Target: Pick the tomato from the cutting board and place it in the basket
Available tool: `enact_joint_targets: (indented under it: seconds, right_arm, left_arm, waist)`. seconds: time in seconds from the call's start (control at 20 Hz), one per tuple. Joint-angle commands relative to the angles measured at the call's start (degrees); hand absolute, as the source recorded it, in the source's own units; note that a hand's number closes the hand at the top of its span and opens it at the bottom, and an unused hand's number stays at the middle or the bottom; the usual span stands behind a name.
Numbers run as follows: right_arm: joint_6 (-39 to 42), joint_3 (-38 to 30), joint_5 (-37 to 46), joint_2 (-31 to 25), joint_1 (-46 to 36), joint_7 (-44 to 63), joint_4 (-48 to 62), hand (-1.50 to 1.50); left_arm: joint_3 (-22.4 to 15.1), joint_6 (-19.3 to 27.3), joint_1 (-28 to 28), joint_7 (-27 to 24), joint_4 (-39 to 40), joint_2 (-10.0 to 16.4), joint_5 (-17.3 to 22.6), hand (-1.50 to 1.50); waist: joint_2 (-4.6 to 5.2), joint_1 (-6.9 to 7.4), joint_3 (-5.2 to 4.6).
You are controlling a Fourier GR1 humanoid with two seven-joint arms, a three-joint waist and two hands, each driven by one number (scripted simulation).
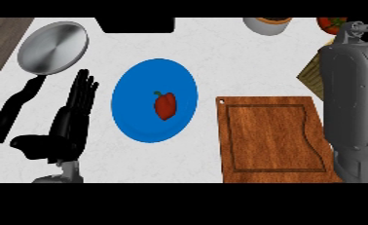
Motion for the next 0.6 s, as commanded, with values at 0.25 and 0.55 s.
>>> enact_joint_targets:
  seconds: [0.25, 0.55]
  right_arm:
    - [9.4, -4.6, -5.2, -5.3, 9.2, -0.9, -10.7, 1.50]
    - [8.2, -5.4, -6.9, -4.5, 18.3, -3.9, -10.9, 1.50]
  left_arm:
    - [1.2, -1.8, 0.5, 1.3, -0.7, 0.8, 0.9, 0.00]
    - [0.7, -2.5, 3.8, -0.6, -3.4, 0.2, 1.0, 0.00]
  waist:
    - [0.13, 0.40, 0.00]
    - [0.17, 0.65, 0.01]
